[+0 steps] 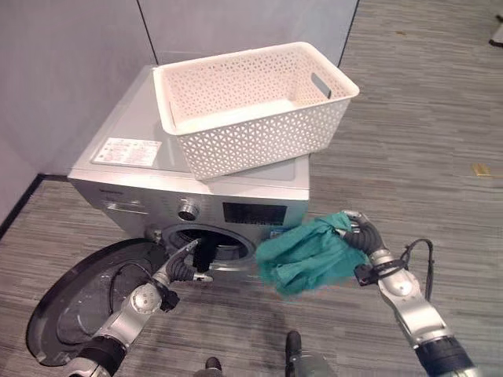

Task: Grab the laundry basket,head to the washer,open it,put in the laundry and shut it.

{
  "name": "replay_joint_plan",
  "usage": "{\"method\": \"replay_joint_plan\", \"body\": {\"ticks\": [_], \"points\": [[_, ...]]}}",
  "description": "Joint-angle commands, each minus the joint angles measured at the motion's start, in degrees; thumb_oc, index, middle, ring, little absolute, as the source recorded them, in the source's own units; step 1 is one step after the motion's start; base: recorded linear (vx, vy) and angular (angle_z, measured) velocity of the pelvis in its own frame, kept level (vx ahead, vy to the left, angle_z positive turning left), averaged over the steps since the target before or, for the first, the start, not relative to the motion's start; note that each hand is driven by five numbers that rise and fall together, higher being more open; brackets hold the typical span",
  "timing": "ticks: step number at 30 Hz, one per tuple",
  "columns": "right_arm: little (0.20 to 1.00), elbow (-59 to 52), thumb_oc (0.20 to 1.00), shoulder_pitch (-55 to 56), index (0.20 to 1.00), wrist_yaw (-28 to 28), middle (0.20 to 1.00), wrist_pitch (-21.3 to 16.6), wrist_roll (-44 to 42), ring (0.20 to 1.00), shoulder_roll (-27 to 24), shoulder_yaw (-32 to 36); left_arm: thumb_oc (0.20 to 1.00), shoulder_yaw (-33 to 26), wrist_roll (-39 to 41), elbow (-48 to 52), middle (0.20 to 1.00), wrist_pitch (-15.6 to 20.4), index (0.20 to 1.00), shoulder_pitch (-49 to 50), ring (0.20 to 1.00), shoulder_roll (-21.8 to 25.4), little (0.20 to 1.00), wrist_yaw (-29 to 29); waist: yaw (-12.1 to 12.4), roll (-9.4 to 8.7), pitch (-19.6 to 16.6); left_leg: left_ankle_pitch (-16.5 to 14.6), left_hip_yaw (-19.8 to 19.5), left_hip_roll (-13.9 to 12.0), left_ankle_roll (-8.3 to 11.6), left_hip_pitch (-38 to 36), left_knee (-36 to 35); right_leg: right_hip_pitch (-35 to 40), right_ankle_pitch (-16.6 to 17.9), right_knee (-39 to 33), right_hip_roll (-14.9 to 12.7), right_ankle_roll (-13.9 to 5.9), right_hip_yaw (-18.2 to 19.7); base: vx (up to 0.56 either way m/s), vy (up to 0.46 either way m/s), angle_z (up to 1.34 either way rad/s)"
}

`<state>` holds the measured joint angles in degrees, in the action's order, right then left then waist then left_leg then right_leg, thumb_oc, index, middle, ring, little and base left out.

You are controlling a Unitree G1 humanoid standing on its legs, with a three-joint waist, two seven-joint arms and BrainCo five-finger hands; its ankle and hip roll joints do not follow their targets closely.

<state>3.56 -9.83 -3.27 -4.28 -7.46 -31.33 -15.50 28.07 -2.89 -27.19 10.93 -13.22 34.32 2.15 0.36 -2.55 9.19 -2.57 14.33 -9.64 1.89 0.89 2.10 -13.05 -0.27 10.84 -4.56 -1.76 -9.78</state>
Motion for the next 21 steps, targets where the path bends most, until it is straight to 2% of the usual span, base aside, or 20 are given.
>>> {"method": "replay_joint_plan", "body": {"ticks": [1,2,3,4,6,7,8,9,12,13,15,17,21], "points": [[0.2,-4.9,0.2,-3.4,0.2,1.0,0.2,-5.7,-5.5,0.2,-0.7,0.4,1.0,4.3,-0.9,1.4,1.0,3.3,1.0,-3.9,1.0,-1.4,1.0,1.7,0.1,-2.49,0.4,3.3,-7.5,3.0,2.12,10.2,3.1,9.6,-8.4,-3.9,-1.6,-4.06,1.5,-0.3,-0.147,0.03],[0.2,-5.2,0.2,-5.5,0.2,1.2,0.2,-6.3,-6.7,0.2,-0.8,-1.1,1.0,5.8,-0.8,2.2,1.0,3.5,1.0,-4.0,1.0,-1.6,1.0,1.5,0.7,-2.85,1.5,2.6,-12.8,3.1,2.8,10.5,4.4,8.7,-8.3,-3.1,-1.5,-3.88,2.3,-0.2,-0.063,0.2],[0.2,-5.0,0.2,-6.5,0.2,1.4,0.2,-6.6,-7.7,0.2,-0.7,-1.7,1.0,6.0,-0.5,2.6,1.0,3.6,1.0,-3.9,1.0,-1.8,1.0,1.7,0.7,-2.98,1.7,2.1,-16.4,3.0,3.39,10.7,4.8,8.2,-8.2,-2.9,-1.4,-3.74,2.6,-0.13,-0.033,0.01],[0.2,-4.7,0.2,-7.0,0.2,1.5,0.2,-6.4,-8.6,0.2,-0.4,-2.1,1.0,6.6,-0.2,2.9,1.0,3.6,1.0,-3.8,1.0,-2.0,1.0,2.1,0.4,-3.16,1.4,2.6,-18.9,1.7,3.75,10.5,4.5,7.5,-7.7,-3.0,-1.6,-3.6,3.0,-0.05,0.037,-0.3],[0.2,-5.9,0.2,-6.8,0.2,1.7,0.2,-6.7,-10.2,0.2,-0.3,-2.9,1.0,7.1,0.6,1.6,1.0,3.5,1.0,-3.9,1.0,-3.9,1.0,1.9,-1.1,-2.79,0.2,5.3,-18.2,-4.2,4.1,8.0,1.6,7.1,-7.8,-2.5,-2.0,-3.58,3.0,0.02,0.123,-0.13],[0.2,-5.9,0.2,-6.7,0.2,1.8,0.2,-6.9,-10.8,0.2,-0.3,-3.3,1.0,7.2,0.8,0.6,1.0,3.4,1.0,-3.9,1.0,-4.8,1.0,1.6,-1.3,-2.48,-0.3,7.1,-17.7,-6.2,4.29,7.1,0.1,6.9,-7.9,-2.3,-2.0,-3.75,3.3,0.08,0.151,0.31],[0.2,-6.3,0.2,-6.3,0.2,1.9,0.2,-7.1,-11.5,0.2,-0.1,-3.5,1.0,6.8,0.9,-0.1,1.0,3.1,1.0,-3.4,1.0,-5.8,1.0,1.1,-1.4,-1.98,-1.1,8.2,-18.8,-7.5,4.36,6.2,-2.2,6.8,-8.4,-2.2,-1.5,-3.9,4.1,0.1,0.157,0.2],[0.2,-6.4,0.2,-5.9,0.2,2.0,0.2,-7.3,-12.1,0.2,0.1,-3.7,1.0,6.6,0.3,-1.1,1.0,2.9,1.0,-3.3,1.0,-6.9,1.0,0.3,-1.6,-1.25,-1.6,9.6,-20.3,-8.1,5.3,5.7,-3.8,6.8,-8.6,-2.0,-0.9,-3.91,5.1,0.1,0.143,-0.13],[0.2,-9.2,0.2,-2.8,0.2,2.6,0.2,-7.3,-12.7,0.2,-0.1,-3.2,1.0,5.9,-1.6,-4.8,1.0,2.6,1.0,-3.6,1.0,-11.2,1.0,-2.1,-2.9,0.55,-2.3,9.2,-17.3,-7.9,6.51,2.9,-6.2,7.1,-8.6,-1.3,-1.3,-4.09,5.1,0.06,0.164,-0.25],[0.2,-9.8,0.2,-2.1,0.2,2.7,0.2,-7.3,-12.6,0.2,0.0,-3.3,1.0,5.1,-2.0,-5.7,1.0,2.3,1.0,-3.2,1.0,-12.3,1.0,-3.4,-2.8,0.9,-2.5,8.7,-17.7,-7.2,6.67,2.6,-6.1,7.4,-8.3,-1.5,-1.5,-4.11,5.4,0.05,0.117,-0.03],[0.2,-10.2,0.2,-1.7,0.2,2.7,0.2,-7.5,-12.7,0.2,0.2,-3.5,1.0,4.2,-2.9,-6.0,1.0,2.3,1.0,-2.6,1.0,-13.2,1.0,-5.0,-2.6,1.21,-2.6,8.1,-18.2,-6.5,6.73,2.2,-6.1,7.7,-7.7,-1.9,-1.9,-4.35,5.7,0.05,0.111,0.01],[0.2,-11.7,0.2,-0.6,0.2,2.7,0.2,-7.4,-13.4,0.2,1.2,-4.5,1.0,2.9,-4.2,-6.4,1.0,2.2,1.0,-1.6,1.0,-14.7,1.0,-8.7,-2.4,1.28,-3.3,6.6,-17.0,-5.0,6.82,0.7,-6.8,8.7,-5.6,-3.8,-3.4,-5.47,5.9,0.05,0.164,-0.1],[0.2,-12.0,0.2,-1.8,0.2,1.9,0.2,-7.2,-14.8,0.2,2.1,-6.3,1.0,2.3,-1.1,-5.6,1.0,2.5,1.0,-1.6,1.0,-16.4,1.0,-10.1,-2.4,0.93,-3.6,5.0,-15.4,-3.4,6.46,0.2,-7.1,8.7,-3.3,-6.4,-5.0,-6.78,6.4,-0.01,0.094,-0.19]]}}
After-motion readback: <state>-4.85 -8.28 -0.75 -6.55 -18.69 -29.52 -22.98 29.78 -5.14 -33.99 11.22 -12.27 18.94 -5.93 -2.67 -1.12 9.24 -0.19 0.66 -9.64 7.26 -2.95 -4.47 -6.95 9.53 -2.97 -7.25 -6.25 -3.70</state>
